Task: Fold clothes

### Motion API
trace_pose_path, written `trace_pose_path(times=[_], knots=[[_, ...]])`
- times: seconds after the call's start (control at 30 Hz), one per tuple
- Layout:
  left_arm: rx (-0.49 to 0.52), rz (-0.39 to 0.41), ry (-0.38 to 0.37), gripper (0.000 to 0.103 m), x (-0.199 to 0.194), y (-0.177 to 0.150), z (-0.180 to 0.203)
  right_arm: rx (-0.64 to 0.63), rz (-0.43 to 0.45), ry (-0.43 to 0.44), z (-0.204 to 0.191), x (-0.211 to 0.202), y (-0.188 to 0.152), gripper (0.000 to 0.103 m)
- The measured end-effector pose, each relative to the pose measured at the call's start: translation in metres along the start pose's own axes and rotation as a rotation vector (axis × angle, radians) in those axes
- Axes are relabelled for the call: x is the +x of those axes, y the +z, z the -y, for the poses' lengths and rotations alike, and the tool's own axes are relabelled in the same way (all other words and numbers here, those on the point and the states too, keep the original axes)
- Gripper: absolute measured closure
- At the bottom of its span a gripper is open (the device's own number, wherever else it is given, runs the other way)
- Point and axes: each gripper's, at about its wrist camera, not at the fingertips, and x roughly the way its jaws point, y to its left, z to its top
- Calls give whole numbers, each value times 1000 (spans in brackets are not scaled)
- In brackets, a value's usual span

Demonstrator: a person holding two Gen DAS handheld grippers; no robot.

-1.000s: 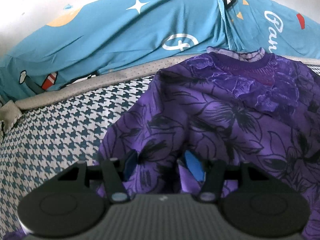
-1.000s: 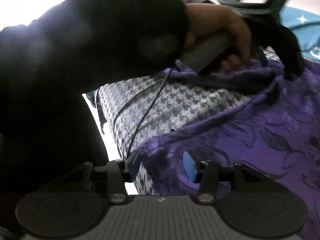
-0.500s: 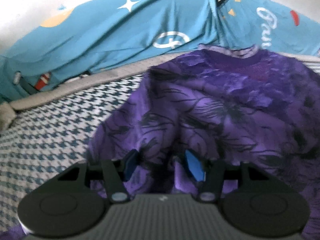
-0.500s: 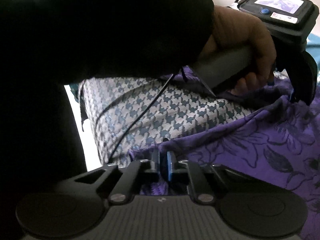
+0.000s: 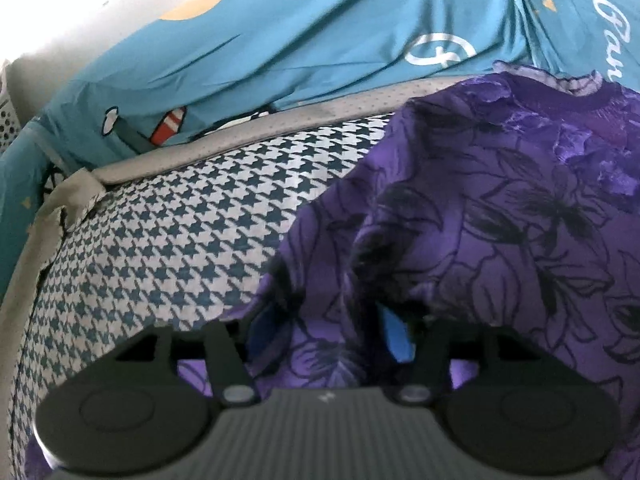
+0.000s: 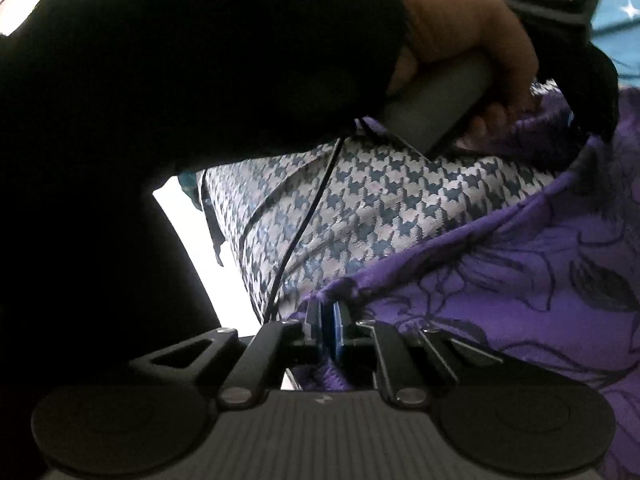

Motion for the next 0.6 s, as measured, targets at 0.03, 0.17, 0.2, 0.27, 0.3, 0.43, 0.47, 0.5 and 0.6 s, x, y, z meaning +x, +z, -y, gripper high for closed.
trace_pose_path(times=[0.03, 0.17, 0.2, 0.27, 0.3, 0.43, 0.47, 0.5, 0.6], knots=[[-2, -1, 0, 45, -2, 1, 0, -17, 4, 0, -2, -4, 1, 89], [8, 28, 16, 33, -10, 6, 4, -37, 18, 22, -1, -23, 6, 83], [5, 40, 16, 32, -13, 9, 4, -29, 24, 27, 3, -29, 7, 83], [1, 57, -4, 31, -20, 11, 5, -17, 40, 2, 12, -43, 5, 83], [1, 68, -12, 31, -24, 11, 6, -10, 49, -14, 17, -51, 3, 83], [8, 88, -35, 31, -37, 11, 16, 46, 85, -84, 42, -82, -4, 83], [8, 90, -46, 31, -40, 10, 18, 53, 96, -110, 49, -89, -6, 83], [9, 91, -61, 31, -44, 9, 21, 62, 106, -139, 55, -97, -9, 83], [14, 98, -102, 29, -55, 5, 32, 102, 133, -225, 66, -115, -17, 83]])
